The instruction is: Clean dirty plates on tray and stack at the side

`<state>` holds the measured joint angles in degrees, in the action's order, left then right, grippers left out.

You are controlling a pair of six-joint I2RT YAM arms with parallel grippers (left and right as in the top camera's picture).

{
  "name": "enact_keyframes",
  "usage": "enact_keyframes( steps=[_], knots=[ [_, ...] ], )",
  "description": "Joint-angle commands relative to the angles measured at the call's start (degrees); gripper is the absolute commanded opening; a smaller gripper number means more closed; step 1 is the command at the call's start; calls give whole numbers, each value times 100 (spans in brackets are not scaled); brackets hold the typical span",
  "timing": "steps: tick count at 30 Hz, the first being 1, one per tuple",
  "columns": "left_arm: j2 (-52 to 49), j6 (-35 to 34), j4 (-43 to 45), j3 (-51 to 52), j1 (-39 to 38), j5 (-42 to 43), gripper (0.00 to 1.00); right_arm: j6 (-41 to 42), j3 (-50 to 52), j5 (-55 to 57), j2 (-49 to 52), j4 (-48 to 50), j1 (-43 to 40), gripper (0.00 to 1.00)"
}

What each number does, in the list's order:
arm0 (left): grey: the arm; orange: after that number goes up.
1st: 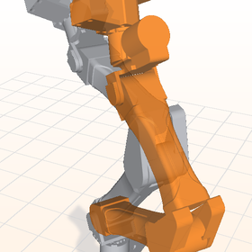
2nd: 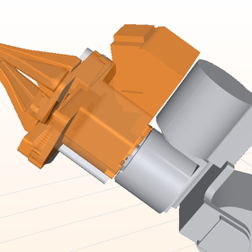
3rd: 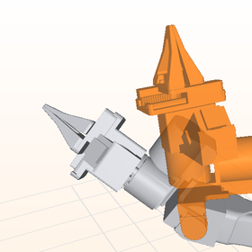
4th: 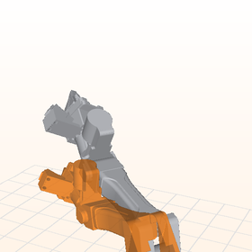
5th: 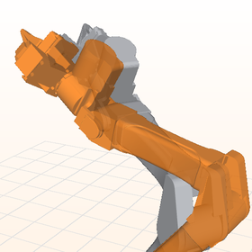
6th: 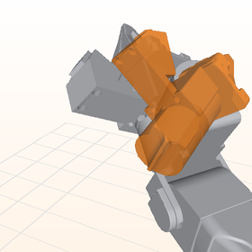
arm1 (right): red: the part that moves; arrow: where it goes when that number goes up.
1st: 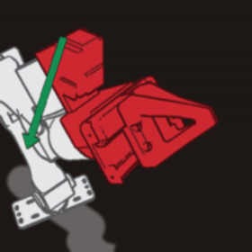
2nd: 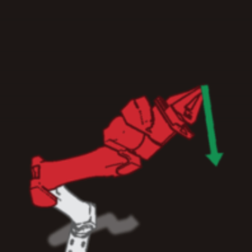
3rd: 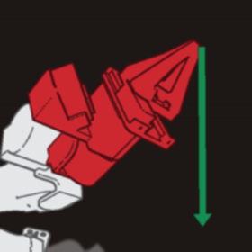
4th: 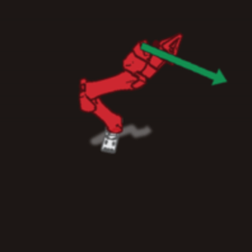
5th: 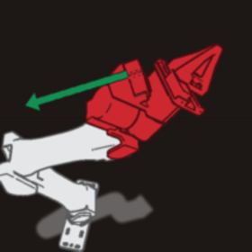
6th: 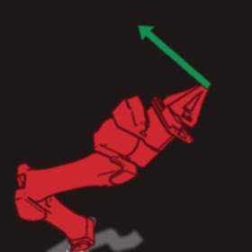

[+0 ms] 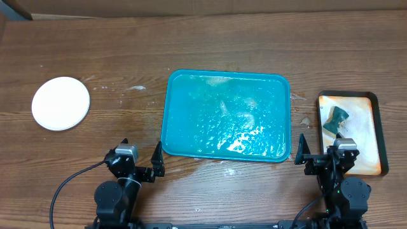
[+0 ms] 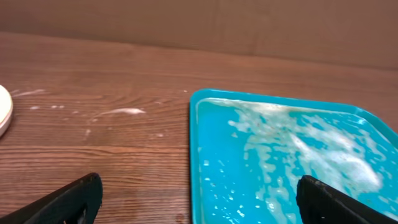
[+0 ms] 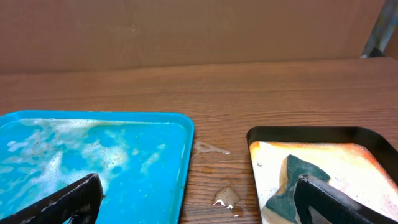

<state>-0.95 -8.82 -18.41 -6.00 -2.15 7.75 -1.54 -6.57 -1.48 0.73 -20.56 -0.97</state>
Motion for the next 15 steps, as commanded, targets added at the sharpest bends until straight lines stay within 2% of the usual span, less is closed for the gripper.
enact_keyframes(
  steps=[1, 10, 15],
  knots=[
    [76, 111, 37, 50, -345, -22, 100, -39, 48, 33, -50, 37, 55, 100],
    [76, 107, 33, 50, -876, 50, 100, -39, 48, 33, -50, 37, 55, 100],
    [76, 111, 33, 50, -907, -63, 100, -39, 48, 33, -50, 37, 55, 100]
  ],
)
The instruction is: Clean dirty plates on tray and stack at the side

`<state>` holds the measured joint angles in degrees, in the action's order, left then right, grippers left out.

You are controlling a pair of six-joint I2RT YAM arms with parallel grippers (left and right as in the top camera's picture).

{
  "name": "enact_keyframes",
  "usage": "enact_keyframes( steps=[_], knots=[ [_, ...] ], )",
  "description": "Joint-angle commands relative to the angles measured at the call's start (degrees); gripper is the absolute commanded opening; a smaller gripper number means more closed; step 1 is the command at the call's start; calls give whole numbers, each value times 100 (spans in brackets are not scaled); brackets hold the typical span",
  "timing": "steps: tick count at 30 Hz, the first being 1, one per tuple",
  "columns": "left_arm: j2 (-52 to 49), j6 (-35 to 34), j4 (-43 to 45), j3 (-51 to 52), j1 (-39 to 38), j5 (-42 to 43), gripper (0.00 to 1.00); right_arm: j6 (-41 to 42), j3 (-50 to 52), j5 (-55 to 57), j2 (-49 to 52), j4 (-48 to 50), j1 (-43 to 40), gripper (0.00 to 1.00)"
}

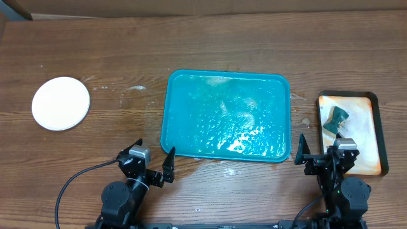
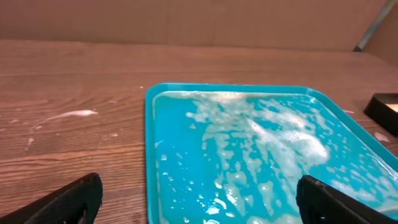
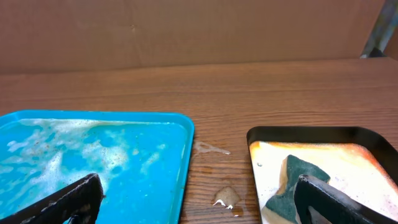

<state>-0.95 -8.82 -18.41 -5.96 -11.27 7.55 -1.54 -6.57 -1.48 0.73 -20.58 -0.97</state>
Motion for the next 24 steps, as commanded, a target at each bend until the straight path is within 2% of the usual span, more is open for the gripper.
enact_keyframes(
  steps=[1, 10, 24],
  knots=[
    [76, 120, 31, 46, 52, -96, 100, -39, 48, 33, -50, 39, 55, 100],
    [76, 155, 28, 46, 942, -155, 100, -39, 48, 33, -50, 39, 55, 100],
    [76, 420, 24, 46, 938, -111, 100, -39, 48, 33, -50, 39, 55, 100]
  ],
)
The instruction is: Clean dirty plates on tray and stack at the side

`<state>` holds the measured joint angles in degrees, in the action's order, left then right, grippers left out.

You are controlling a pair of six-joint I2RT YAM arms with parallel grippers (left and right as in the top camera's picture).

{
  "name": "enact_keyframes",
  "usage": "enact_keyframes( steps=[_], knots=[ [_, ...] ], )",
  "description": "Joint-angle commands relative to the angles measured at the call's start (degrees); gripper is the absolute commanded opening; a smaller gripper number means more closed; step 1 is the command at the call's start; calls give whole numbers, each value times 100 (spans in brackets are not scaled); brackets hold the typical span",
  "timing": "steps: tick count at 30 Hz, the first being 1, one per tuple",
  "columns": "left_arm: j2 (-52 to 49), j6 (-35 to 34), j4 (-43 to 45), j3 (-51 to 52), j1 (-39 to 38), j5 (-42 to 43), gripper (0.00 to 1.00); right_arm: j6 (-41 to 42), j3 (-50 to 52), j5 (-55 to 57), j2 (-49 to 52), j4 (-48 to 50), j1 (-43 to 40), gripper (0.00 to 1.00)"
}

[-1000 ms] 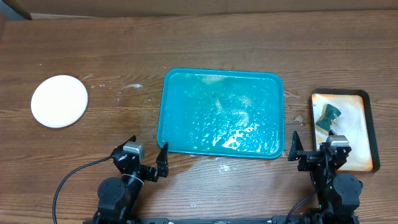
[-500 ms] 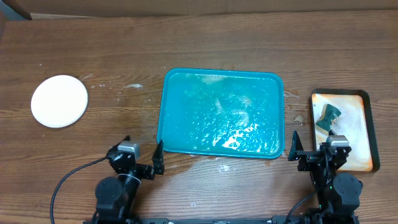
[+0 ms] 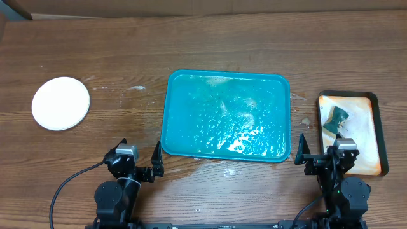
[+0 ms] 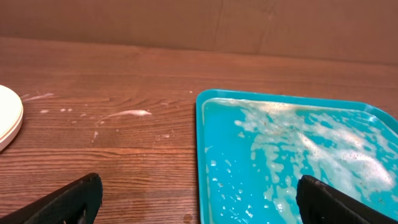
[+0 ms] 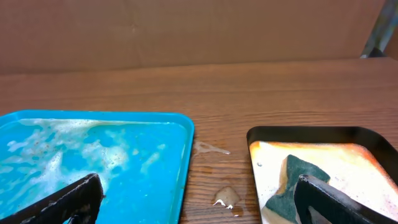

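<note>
A teal tray point(image 3: 280, 83) holding soapy water sits mid-table; its rim shows in the left wrist view point(image 4: 200, 124) and the right wrist view point(image 5: 186, 134). No plate is visible inside it through the foam. A white plate point(image 3: 61, 103) lies at the far left, its edge in the left wrist view point(image 4: 7, 121). My left gripper point(image 3: 137, 166) is open at the tray's front left corner, low over bare wood. My right gripper point(image 3: 323, 156) is open between the tray and the black tray, nothing held.
A black tray point(image 3: 379, 127) at the right holds a green sponge point(image 3: 335, 119), which also shows in the right wrist view point(image 5: 292, 180). Water drops point(image 5: 227, 198) lie on the wood between the two trays. A cardboard wall backs the table.
My left gripper has swung back to the left, from in front of the tray's left part to its front left corner. The right gripper has not moved.
My left gripper stood open at the tray's front left corner. Then it was turned right, facing the tray's middle. Now it is back where it was at first. The right gripper, tray, plate and sponge stayed put throughout.
</note>
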<state>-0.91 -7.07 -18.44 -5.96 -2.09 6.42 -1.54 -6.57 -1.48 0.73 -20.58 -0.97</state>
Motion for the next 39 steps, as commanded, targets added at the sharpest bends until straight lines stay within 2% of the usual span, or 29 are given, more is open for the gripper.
enact_keyframes(
  steps=[1, 4, 39],
  knots=[
    [72, 317, 26, 46, 20, 33, 100, -39, 48, 33, -50, 39, 55, 100],
    [72, 501, 24, 46, 20, 66, 100, -39, 48, 33, -50, 39, 55, 100],
    [70, 496, 33, 46, 20, 50, 100, -39, 48, 33, -50, 39, 55, 100]
  ],
)
